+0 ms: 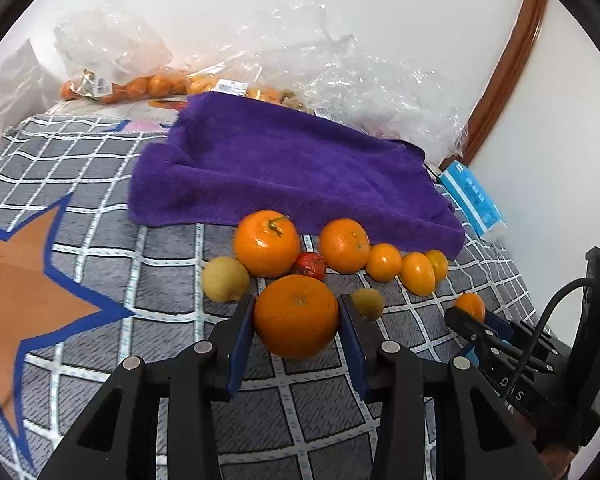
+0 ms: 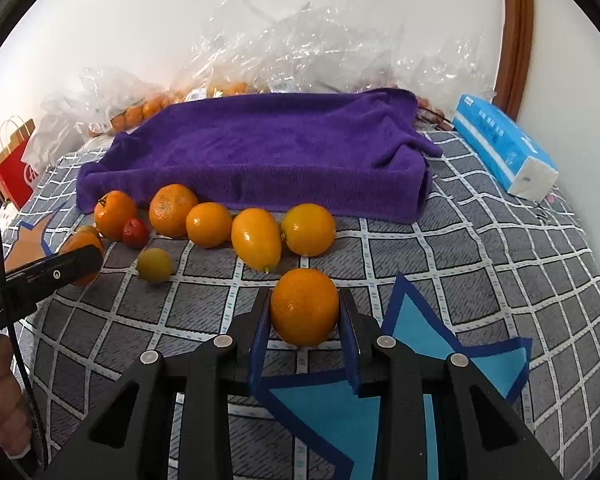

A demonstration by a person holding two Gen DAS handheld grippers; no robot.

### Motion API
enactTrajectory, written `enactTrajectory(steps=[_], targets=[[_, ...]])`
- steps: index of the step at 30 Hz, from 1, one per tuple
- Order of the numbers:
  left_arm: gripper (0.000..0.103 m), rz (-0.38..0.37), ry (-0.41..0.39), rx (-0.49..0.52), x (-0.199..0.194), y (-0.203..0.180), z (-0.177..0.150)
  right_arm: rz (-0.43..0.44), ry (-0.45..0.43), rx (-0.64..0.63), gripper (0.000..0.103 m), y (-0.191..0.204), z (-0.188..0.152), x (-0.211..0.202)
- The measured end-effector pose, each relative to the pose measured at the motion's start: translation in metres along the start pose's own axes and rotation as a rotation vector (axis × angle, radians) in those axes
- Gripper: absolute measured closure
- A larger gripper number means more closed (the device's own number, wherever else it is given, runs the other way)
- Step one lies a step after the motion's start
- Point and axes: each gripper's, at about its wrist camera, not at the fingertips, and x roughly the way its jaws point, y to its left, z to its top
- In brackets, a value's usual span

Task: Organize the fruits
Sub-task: 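Close the left tool on the large orange while the right tool grasps a medium orange, then carry both oranges over the purple towel and open both tools to release them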

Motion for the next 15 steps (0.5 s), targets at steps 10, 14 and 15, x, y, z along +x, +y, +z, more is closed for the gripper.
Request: enactTrajectory(steps=[10,14,15], targets=[[0.064,0.015,-0.043,-0.022,-0.033,0.009,0.038,0.040,-0.065,0.027,0.071,0.010,0.037,-0.020],[0.064,0.041,-0.083,-0.009,-0.035,0.009,0.069,0.041,-0.114,0.037,0.071,0.009,0.067,-0.022],[0.064,0.047,-0.093,-0.005,-0.034,0.010,0.076,0.043,-0.124,0.039,0.071,0.008,0.073,-0.022]])
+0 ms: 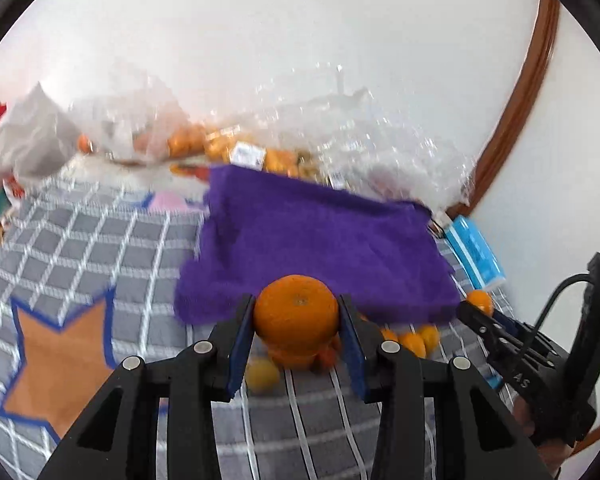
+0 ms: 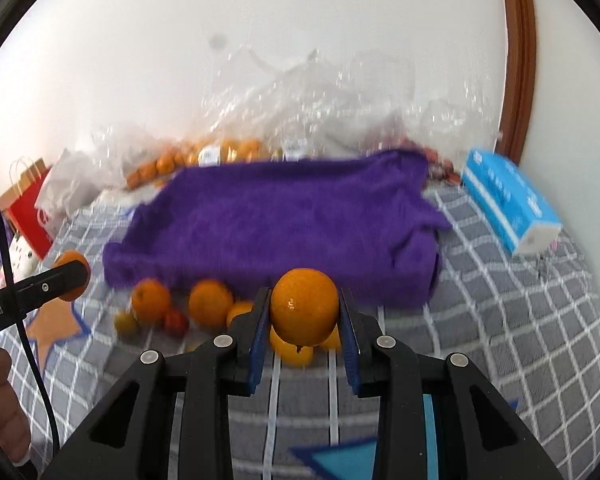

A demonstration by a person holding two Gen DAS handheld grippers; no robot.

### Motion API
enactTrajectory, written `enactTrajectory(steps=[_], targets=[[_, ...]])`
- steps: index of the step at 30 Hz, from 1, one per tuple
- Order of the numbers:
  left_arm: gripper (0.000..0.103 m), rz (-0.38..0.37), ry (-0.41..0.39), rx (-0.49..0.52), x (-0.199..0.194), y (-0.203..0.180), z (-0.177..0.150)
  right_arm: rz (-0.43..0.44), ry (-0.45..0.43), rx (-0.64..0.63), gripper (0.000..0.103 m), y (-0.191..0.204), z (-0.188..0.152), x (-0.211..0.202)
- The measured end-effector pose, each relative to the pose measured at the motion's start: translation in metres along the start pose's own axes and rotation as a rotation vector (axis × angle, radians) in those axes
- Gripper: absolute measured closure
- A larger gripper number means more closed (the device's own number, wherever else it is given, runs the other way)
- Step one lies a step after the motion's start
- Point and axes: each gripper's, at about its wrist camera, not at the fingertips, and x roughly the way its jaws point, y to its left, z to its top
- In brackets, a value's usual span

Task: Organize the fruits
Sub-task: 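Carry both oranges over the purple towel and open both tools to release them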

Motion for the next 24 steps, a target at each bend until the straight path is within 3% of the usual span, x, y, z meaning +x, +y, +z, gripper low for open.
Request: enactTrajectory(steps=[7,13,18,24], targets=[[0.064,0.021,-0.047,0.014,0.026,0.001,0.042,0.015,-0.057,-0.005,0.071,-0.001,0.038,0.023],[0.064,0.038,-0.025,0.023,0.067,0.002,0.060,0.035,-0.051,-0.003,0.071,-0.003,0.061,0.058],[0.064,0.059,-0.003,0.000,0.091,0.016,0.053,0.038,-0.064,-0.013,0.071,0.000,0.074,0.078],[0.064,0.100,0.011,0.005,0.109,0.024,0.040,0.047,-0.025,-0.024,0.071,-0.007,0.058,0.100]])
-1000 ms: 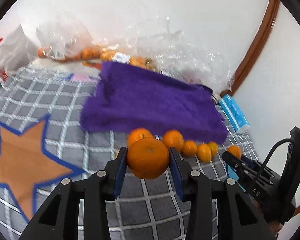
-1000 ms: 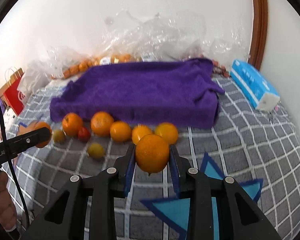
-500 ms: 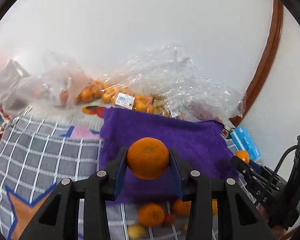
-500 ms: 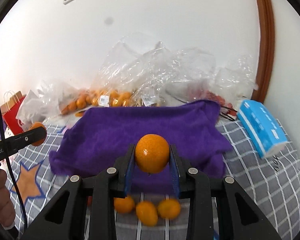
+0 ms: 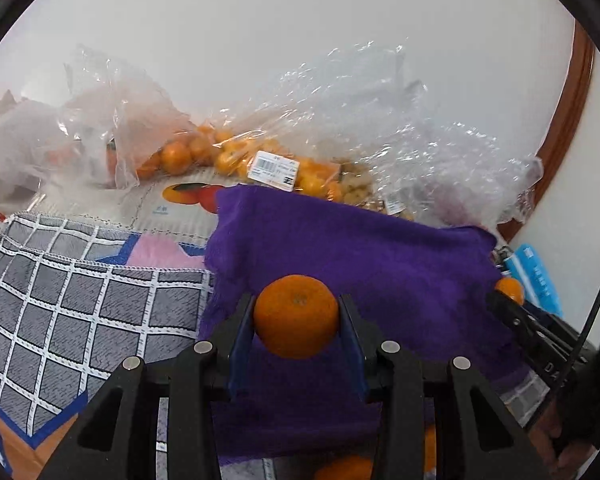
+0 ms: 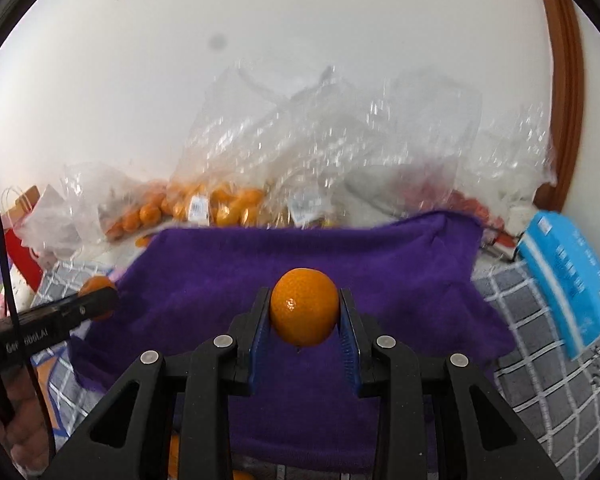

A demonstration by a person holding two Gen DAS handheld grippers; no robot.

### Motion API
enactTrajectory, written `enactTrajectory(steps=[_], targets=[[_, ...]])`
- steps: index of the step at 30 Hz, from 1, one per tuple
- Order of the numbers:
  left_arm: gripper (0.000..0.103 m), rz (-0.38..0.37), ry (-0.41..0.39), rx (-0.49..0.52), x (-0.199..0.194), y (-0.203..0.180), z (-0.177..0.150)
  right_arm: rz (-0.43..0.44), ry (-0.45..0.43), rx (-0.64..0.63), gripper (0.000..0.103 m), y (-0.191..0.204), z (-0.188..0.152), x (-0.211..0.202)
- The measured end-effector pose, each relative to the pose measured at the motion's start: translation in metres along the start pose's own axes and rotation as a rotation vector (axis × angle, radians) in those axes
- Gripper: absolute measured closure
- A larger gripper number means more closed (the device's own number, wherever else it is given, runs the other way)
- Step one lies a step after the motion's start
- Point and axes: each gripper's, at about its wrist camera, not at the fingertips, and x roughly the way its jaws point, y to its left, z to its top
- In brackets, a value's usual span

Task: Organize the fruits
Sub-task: 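Carry both oranges over the purple towel and open both tools to release them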

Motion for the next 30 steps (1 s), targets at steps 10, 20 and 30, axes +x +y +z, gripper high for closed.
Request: enactTrajectory(steps=[10,20,30], targets=[[0.064,-0.031,-0.021,0.015,0.004,-0.003,-0.007,-0.044,0.012,0.030,0.071,-0.019,-0.009,0.005],[0.064,-0.021,0.028,0.036,0.022,-0.007,-0.012,-0.058,0.081,0.026,0.071,-0.017,-0.018,0.026],[0.064,-0.018,0.031,0.047,0.021,-0.008,-0.014,-0.055,0.117,0.010,0.071,-0.013,-0.024,0.037]])
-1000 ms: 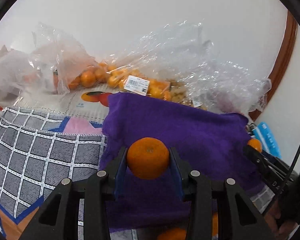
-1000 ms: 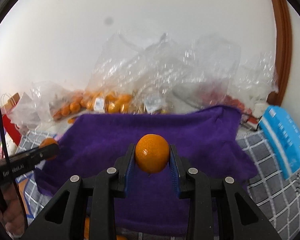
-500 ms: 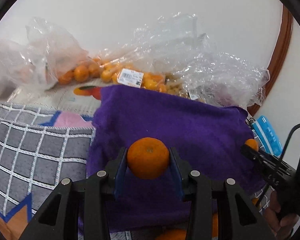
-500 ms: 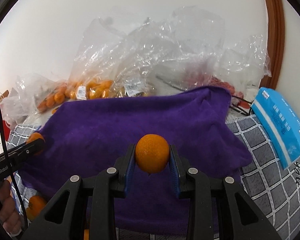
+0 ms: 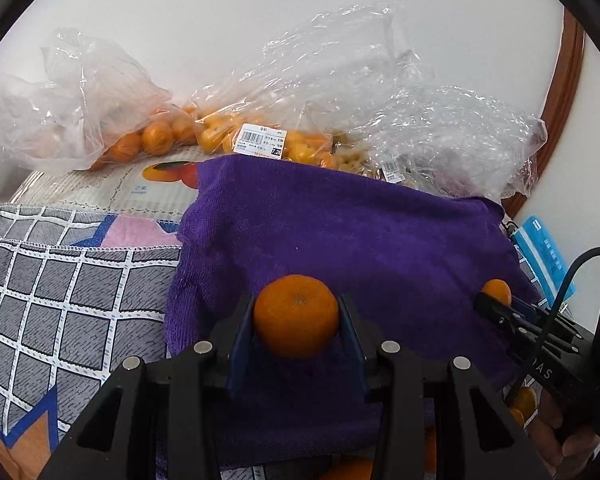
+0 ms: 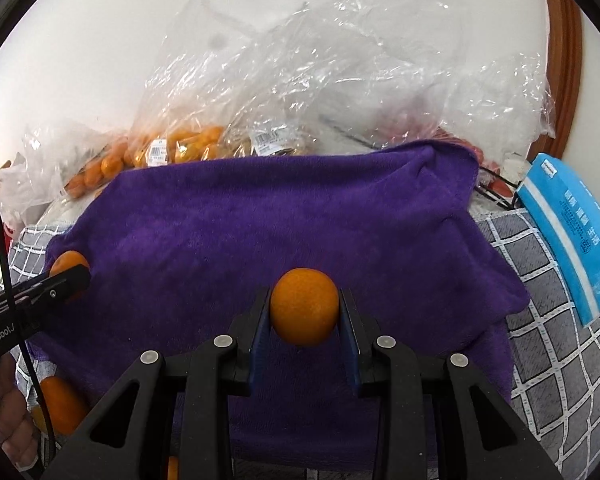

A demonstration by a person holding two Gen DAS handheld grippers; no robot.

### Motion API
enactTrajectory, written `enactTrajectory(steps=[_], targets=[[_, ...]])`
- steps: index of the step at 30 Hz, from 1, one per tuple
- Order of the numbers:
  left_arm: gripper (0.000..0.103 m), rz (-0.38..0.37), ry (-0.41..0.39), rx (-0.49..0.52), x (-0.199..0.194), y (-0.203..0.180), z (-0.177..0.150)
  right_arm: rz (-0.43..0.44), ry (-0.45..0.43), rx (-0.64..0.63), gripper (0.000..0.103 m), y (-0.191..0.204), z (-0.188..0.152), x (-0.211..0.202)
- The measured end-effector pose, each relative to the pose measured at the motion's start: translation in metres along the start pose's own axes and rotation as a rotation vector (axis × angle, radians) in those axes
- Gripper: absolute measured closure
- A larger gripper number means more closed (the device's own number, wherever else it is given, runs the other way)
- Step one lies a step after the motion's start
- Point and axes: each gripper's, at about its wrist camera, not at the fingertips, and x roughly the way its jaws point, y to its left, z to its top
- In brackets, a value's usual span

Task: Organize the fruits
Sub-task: 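Carry both oranges over the purple towel and open both tools to release them, then pull both open tools back from the purple towel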

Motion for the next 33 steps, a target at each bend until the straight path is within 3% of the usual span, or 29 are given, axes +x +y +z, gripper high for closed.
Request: enactTrajectory(steps=[14,20,23,33], targets=[[0.064,0.002,-0.004,0.018,0.001,-0.003,-0.003,0.003,0.019,0.011,0.070,-0.002,-0.001,0.004],[0.063,-0.013,-0.021,0.000,-0.003,0.000,-0.003,-0.010,-0.017,0.006,0.052,-0.001,0.000,-0.004],[0.054,-0.019,-0.063,0.002,-0.012,-0.001,-0.003,-0.026,-0.039,0.015,0.045,0.000,0.002,-0.010],[0.047,0.006,-0.137,0.065,-0.031,-0.013,-0.001,-0.022,-0.140,0.058,0.045,0.002,0.005,-0.050]])
